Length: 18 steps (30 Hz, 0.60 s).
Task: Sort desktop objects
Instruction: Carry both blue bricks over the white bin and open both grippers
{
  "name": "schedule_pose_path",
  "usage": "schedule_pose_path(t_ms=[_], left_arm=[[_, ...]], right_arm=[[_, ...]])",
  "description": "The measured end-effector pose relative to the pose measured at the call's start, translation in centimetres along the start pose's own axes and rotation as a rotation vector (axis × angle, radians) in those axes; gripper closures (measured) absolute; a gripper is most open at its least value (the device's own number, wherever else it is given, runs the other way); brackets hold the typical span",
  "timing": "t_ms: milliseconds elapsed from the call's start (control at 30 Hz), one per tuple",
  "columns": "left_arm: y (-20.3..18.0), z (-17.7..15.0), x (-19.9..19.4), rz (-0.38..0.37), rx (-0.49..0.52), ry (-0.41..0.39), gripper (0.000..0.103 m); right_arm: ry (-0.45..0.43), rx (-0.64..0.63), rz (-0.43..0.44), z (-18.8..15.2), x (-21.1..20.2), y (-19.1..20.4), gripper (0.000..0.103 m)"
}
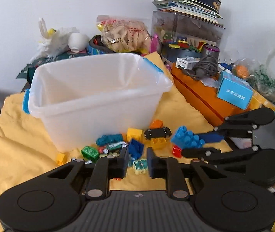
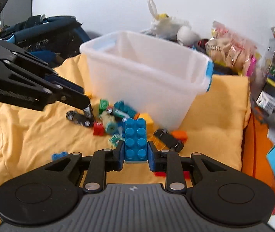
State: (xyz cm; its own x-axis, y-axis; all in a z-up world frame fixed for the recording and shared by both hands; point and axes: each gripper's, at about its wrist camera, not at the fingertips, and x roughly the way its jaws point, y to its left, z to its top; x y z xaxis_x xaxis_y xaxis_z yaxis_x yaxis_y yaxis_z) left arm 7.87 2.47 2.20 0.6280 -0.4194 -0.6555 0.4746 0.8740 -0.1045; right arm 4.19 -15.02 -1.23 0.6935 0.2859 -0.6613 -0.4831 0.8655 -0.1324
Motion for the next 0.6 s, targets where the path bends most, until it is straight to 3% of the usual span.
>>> schedule_pose_path(t_ms=[233, 400, 433, 500, 600], left_arm=[[-0.4, -5.1, 1.9, -0.002, 0.003, 0.165, 0.067], [-1.4, -7.1, 3.4, 0.009, 0.007, 0.195, 0.065], [-1.4, -7.4, 3.9, 0.011, 0.008, 0.204, 0.067], [-1.0, -8.2, 4.7, 0.000, -0.006, 0.236, 0.086], [-1.2, -7.3, 3.7, -0.005, 0.013, 0.194, 0.086]], right_arm=[[0.068, 0.089, 0.051, -2.3, 0.6, 0.1, 0.076], [0.098, 0.103, 0.063, -3.5, 0.7, 0.6, 0.076], [0.106, 0.105, 0.063, -3.8, 0.8, 0.7, 0.076], [0.121, 0.107, 0.069, -4.4, 0.9, 1.1, 0.076], [0.129, 0.094, 0.065, -4.5, 0.9, 1.4, 0.076]])
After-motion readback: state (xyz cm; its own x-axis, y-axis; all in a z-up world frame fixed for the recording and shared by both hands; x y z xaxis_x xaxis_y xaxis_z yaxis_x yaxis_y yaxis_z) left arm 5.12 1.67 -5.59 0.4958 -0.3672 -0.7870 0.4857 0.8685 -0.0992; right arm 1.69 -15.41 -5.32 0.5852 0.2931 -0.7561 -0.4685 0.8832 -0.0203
